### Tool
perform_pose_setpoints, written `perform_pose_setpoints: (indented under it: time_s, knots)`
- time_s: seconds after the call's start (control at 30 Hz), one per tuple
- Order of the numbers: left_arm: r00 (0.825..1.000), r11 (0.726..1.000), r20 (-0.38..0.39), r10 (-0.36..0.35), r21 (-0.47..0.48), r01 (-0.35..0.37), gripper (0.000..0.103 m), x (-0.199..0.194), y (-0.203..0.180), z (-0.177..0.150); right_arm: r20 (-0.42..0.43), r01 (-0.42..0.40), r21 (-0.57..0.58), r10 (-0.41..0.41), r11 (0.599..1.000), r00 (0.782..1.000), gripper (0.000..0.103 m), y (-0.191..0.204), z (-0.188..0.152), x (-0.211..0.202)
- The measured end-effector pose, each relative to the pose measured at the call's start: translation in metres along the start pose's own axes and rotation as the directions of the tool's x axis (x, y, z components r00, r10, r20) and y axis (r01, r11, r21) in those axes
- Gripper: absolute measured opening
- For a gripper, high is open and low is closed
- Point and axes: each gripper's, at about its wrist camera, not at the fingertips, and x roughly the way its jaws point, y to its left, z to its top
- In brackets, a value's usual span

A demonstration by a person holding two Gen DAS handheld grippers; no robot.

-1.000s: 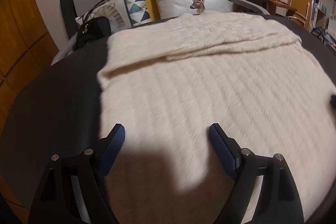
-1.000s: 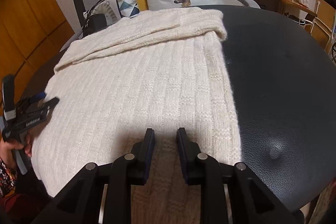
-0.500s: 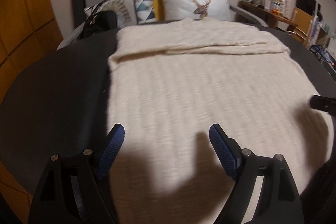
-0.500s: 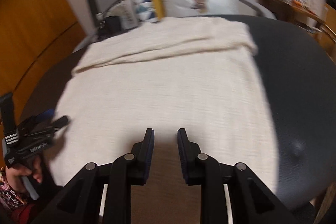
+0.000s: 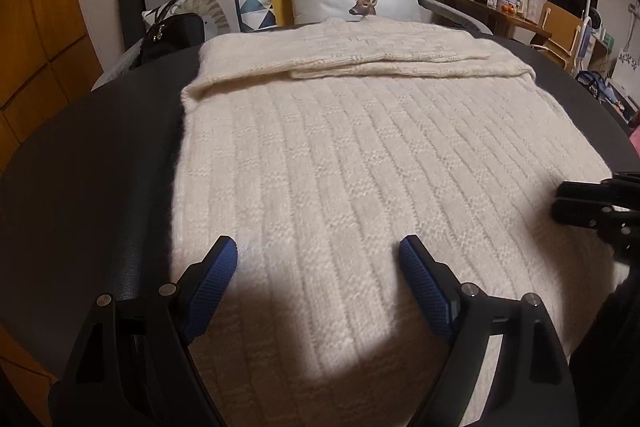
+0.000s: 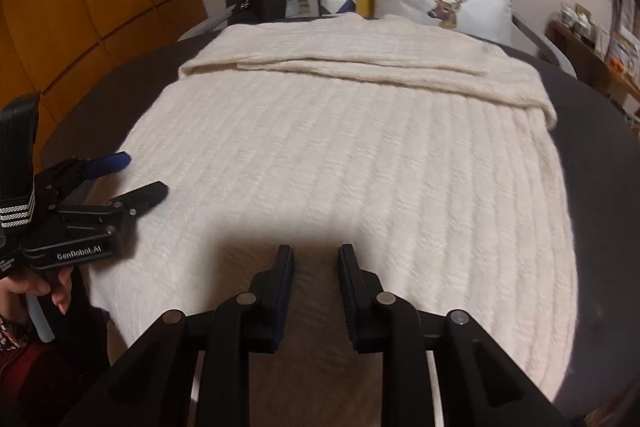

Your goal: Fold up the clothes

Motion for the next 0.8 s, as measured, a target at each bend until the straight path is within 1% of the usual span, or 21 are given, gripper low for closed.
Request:
perform_pose_setpoints:
  time_s: [0.3,0.4,0.43,0.53,0.6,0.67,0.73,0.8]
  knots:
    - [1.000,1.000,-0.008,-0.019,-0.019,0.019,0.086,-0.011,0.018,-0.011,-0.014,-0.017,0.109,0.019,0.994,1.000,0.022,-0.030,-0.017,-0.022]
    - [1.000,0.999,-0.019,-0.009,-0.035,0.008,0.086,-0.015,0.029,-0.016,-0.015,-0.049,0.147,0.052,0.988,0.999,0.022,-0.041,-0.023,-0.027]
    - [1.000,0.999,-0.025,-0.016,-0.044,0.015,0.086,-0.016,0.035,-0.019,-0.014,-0.059,0.160,0.062,0.985,0.998,0.022,-0.045,-0.024,-0.029]
    - [0.995,0.990,-0.050,-0.085,-0.114,0.079,0.086,-0.023,0.060,-0.034,-0.012,-0.091,0.200,0.095,0.976,0.995,0.022,-0.055,-0.030,-0.035]
    - [0.989,0.981,-0.071,-0.128,-0.154,0.116,0.086,-0.027,0.075,-0.044,-0.001,-0.136,0.236,0.141,0.962,0.990,0.022,-0.063,-0.034,-0.044]
    - [0.976,0.966,-0.110,-0.186,-0.200,0.162,0.086,-0.032,0.089,-0.053,0.014,-0.172,0.261,0.174,0.950,0.985,0.023,-0.070,-0.039,-0.053]
    - [0.961,0.946,-0.133,-0.244,-0.249,0.206,0.086,-0.036,0.099,-0.059,0.027,-0.173,0.279,0.173,0.944,0.985,0.024,-0.078,-0.046,-0.063]
    - [0.950,0.938,-0.147,-0.274,-0.261,0.230,0.086,-0.040,0.102,-0.065,0.044,-0.176,0.312,0.171,0.934,0.984,0.026,-0.090,-0.054,-0.074]
